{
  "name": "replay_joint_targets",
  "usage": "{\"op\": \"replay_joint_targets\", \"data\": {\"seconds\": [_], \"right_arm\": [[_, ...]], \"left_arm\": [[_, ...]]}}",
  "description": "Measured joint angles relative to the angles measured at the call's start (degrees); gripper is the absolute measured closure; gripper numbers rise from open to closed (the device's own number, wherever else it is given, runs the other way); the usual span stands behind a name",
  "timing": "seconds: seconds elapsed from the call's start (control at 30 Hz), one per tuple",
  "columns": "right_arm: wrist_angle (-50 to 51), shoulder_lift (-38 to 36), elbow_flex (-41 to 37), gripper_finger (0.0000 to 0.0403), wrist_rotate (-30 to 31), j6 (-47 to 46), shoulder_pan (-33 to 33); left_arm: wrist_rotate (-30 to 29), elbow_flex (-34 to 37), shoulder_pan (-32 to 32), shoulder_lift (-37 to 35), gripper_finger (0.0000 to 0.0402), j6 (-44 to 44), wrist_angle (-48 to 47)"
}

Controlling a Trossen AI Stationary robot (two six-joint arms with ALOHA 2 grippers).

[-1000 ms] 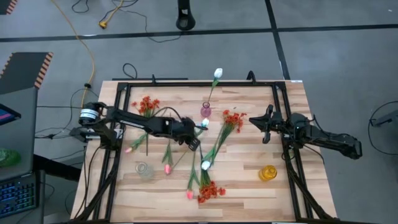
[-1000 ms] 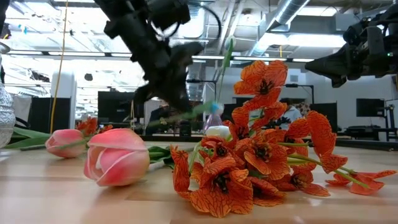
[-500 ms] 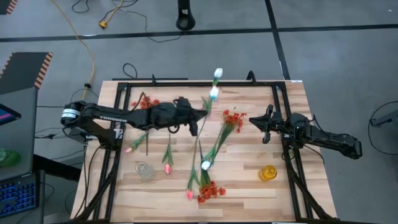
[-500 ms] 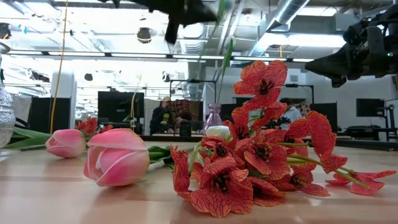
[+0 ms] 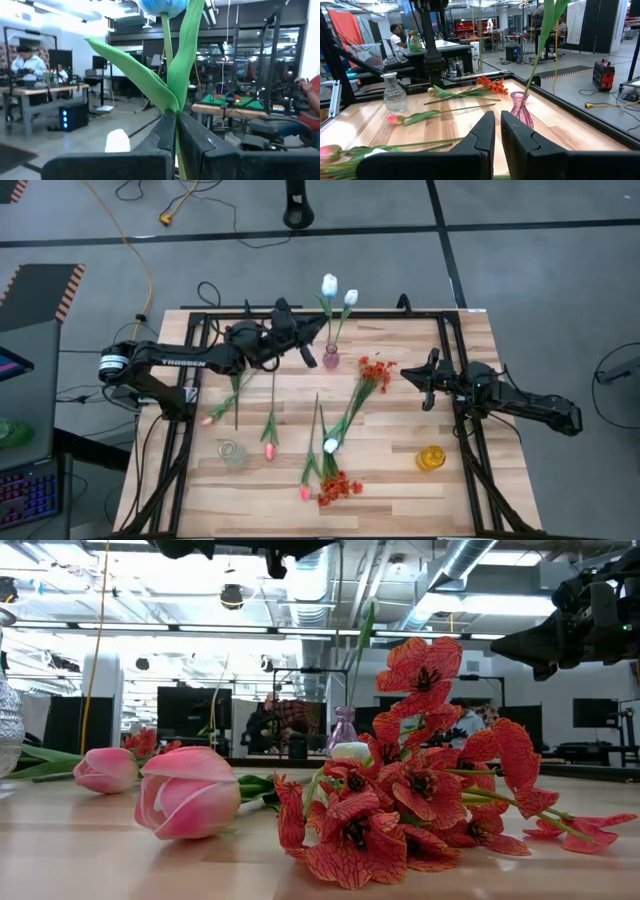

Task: Sort flowers into vase by color
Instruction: Put the left white flower into the pink vase

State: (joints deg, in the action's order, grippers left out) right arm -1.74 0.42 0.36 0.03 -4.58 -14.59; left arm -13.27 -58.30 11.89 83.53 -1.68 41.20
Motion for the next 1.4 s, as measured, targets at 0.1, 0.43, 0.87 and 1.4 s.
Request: {"op": "replay_joint_targets", "data": {"seconds": [0.1,0.43,0.87,1.4], "right_arm": [[0.00,-0.02,0.00,0.0343,0.00,0.00,0.00],[0.00,0.00,0.00,0.0343,0.00,0.00,-0.02],[0.02,0.00,0.00,0.0343,0.00,0.00,-0.02],[0.02,0.00,0.01,0.0343,0.01,0.01,-0.02]], "left_arm": [[3.22,0.00,2.68,0.02,0.0401,0.25,1.10],[10.08,-0.09,7.75,6.85,0.0402,1.83,9.71],[8.97,-0.02,8.08,9.16,0.0402,-0.88,9.93],[7.94,0.00,8.10,10.43,0.0402,-1.15,7.53]]}}
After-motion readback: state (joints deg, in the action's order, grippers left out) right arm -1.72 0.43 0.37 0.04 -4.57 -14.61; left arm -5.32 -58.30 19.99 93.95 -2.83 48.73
